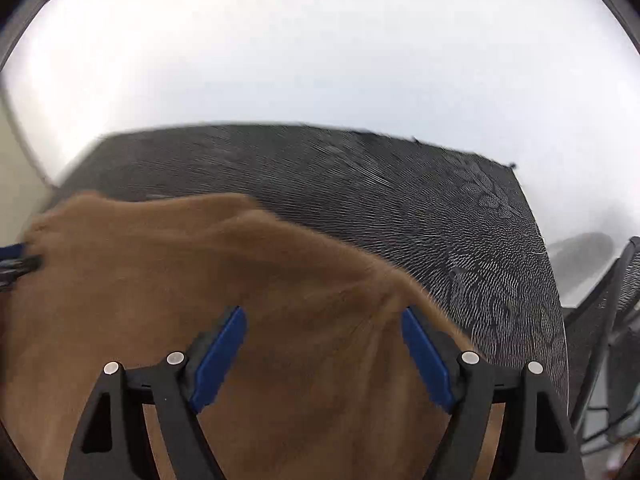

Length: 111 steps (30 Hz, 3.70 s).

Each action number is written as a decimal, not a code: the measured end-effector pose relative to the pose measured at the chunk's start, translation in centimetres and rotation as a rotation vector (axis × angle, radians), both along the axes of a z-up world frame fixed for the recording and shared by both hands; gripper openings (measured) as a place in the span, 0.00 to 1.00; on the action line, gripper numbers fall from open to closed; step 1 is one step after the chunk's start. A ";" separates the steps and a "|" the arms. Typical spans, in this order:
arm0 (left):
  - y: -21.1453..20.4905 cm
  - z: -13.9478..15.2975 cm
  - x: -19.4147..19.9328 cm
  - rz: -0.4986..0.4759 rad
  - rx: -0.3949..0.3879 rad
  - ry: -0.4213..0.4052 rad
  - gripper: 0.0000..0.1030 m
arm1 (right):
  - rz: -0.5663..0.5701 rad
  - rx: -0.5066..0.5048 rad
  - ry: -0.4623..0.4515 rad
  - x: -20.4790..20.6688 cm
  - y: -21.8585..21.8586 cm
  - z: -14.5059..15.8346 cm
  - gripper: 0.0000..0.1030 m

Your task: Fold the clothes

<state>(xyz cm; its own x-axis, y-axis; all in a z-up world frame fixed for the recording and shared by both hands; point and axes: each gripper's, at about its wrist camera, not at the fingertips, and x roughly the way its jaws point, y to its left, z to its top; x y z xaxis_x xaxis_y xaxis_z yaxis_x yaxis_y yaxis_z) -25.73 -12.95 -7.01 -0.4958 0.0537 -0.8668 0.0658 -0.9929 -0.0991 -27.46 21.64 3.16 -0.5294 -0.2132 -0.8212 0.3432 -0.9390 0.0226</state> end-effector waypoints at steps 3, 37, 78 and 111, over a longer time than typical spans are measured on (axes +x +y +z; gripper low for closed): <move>1.6 1.0 3.5 -0.083 0.033 -0.008 1.00 | 0.145 -0.043 -0.059 4.9 -0.5 1.3 0.80; 8.4 -0.6 21.8 -0.273 -0.046 0.003 1.00 | 0.596 -0.022 -0.130 24.4 -6.2 -3.1 0.98; 11.1 -1.5 30.9 -0.335 -0.050 0.061 1.00 | 0.750 0.072 -0.051 35.0 -4.4 -6.5 1.00; 20.7 0.6 32.0 -0.508 0.088 0.105 1.00 | 0.240 0.062 0.267 48.5 9.0 -1.6 0.99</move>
<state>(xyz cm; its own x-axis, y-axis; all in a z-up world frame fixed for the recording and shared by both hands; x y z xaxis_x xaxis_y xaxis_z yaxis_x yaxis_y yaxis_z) 6.29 7.74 -6.38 -0.4720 0.3801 -0.7955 -0.4363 -0.8847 -0.1639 21.04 30.63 1.56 -0.6682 -0.3113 -0.6757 0.5397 -0.8280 -0.1522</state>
